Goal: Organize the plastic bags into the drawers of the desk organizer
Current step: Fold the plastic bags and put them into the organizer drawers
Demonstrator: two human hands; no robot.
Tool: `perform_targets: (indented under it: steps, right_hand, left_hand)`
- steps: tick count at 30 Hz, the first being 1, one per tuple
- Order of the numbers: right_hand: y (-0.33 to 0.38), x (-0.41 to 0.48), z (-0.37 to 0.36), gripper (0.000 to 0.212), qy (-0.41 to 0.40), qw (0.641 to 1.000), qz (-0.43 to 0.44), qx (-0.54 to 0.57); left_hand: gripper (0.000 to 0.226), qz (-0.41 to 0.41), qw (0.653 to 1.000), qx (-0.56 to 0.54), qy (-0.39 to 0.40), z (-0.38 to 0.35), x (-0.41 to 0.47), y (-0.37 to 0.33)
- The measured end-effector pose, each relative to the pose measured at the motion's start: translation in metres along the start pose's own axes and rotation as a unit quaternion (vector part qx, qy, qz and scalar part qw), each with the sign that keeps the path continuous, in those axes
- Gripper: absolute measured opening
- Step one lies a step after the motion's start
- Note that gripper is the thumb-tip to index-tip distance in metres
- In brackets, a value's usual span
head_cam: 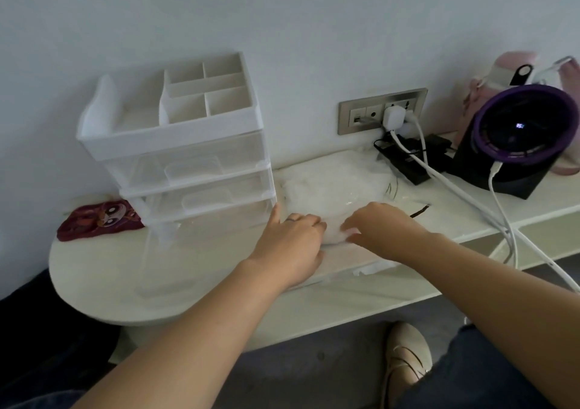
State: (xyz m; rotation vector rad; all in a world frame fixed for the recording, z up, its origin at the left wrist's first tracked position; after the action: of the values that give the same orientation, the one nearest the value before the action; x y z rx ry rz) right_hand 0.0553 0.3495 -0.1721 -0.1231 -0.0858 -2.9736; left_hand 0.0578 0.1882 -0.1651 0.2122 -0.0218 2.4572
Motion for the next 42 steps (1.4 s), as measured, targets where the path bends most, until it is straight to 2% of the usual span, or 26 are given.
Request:
perform_targets:
  steps: [6, 9, 11, 14, 17, 20, 22, 23, 26, 28, 29, 32, 35, 37, 40, 42]
  right_hand:
    - [-0.002, -0.007, 0.009, 0.03, 0.012, 1.0, 0.003, 0.012]
    - [-0.002, -0.008, 0.028, 0.025, -0.032, 0.998, -0.004, 0.05]
    - [0.002, -0.008, 0.043, 0.019, -0.081, 0.993, -0.007, 0.08]
    - [0.01, -0.009, 0.062, 0.007, -0.146, 0.982, -0.007, 0.116]
    - [0.014, -0.009, 0.071, 0.009, -0.167, 0.976, -0.006, 0.136]
    - [0.01, -0.009, 0.08, 0.007, -0.22, 0.944, -0.028, 0.243]
    - [0.008, -0.008, 0.089, 0.016, -0.273, 0.903, -0.044, 0.33]
    - [0.008, -0.008, 0.092, 0.022, -0.276, 0.891, -0.048, 0.359]
    - [0.013, 0.0, 0.093, 0.033, -0.214, 0.902, -0.068, 0.368]
    - [0.016, 0.008, 0.091, 0.022, -0.191, 0.908, -0.074, 0.366]
    - [0.019, 0.011, 0.091, 0.014, -0.194, 0.906, -0.073, 0.368]
    - [0.035, 0.019, 0.094, 0.004, -0.217, 0.892, -0.066, 0.391]
    - [0.058, 0.026, 0.094, 0.005, -0.197, 0.896, -0.045, 0.395]
    - [0.073, 0.03, 0.091, 0.005, -0.173, 0.907, -0.027, 0.382]
    - [0.09, 0.036, 0.084, 0.013, -0.142, 0.921, -0.012, 0.363]
    - [0.099, 0.04, 0.081, 0.018, -0.128, 0.931, -0.003, 0.341]
  left_hand:
    - [0.047, 0.002, 1.0, -0.008, -0.001, -0.003, -0.001, 0.0]
    - [0.052, 0.025, 0.999, -0.027, 0.006, -0.005, -0.001, 0.002]
    - [0.054, 0.051, 0.996, -0.074, -0.02, -0.002, 0.0, 0.001]
    - [0.047, 0.094, 0.974, -0.183, -0.098, 0.008, 0.004, -0.002]
    - [0.028, 0.131, 0.94, -0.278, -0.146, 0.021, 0.006, -0.003]
    - [0.037, 0.144, 0.922, -0.317, -0.168, 0.032, 0.007, 0.002]
    - [0.034, 0.175, 0.885, -0.391, -0.184, 0.044, 0.006, 0.011]
    - [0.034, 0.197, 0.853, -0.445, -0.187, 0.051, 0.005, 0.016]
    - [0.032, 0.269, 0.741, -0.593, -0.162, 0.064, -0.005, 0.036]
    - [0.033, 0.315, 0.682, -0.644, -0.141, 0.066, -0.017, 0.05]
    - [0.035, 0.326, 0.663, -0.662, -0.125, 0.068, -0.024, 0.057]
    - [0.037, 0.298, 0.656, -0.691, -0.053, 0.072, -0.048, 0.077]
    - [0.039, 0.29, 0.65, -0.703, -0.019, 0.072, -0.072, 0.094]
    - [0.036, 0.311, 0.653, -0.689, -0.045, 0.07, -0.08, 0.103]
    - [0.016, 0.357, 0.654, -0.655, -0.123, 0.064, -0.086, 0.113]
    - [0.01, 0.371, 0.67, -0.624, -0.157, 0.058, -0.089, 0.122]
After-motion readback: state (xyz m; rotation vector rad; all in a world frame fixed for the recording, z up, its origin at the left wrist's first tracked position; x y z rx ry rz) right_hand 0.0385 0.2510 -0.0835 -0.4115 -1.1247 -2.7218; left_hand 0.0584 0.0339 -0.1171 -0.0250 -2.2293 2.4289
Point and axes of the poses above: each hand's wrist, its own x-axis towards the middle knuckle, its own z-axis out of the back of the hand, y = z × x, the point moved 2 cm from there along x, towards the middle knuckle, and after that the axes turned 13 degrees about -y, right-handed, at the moved point
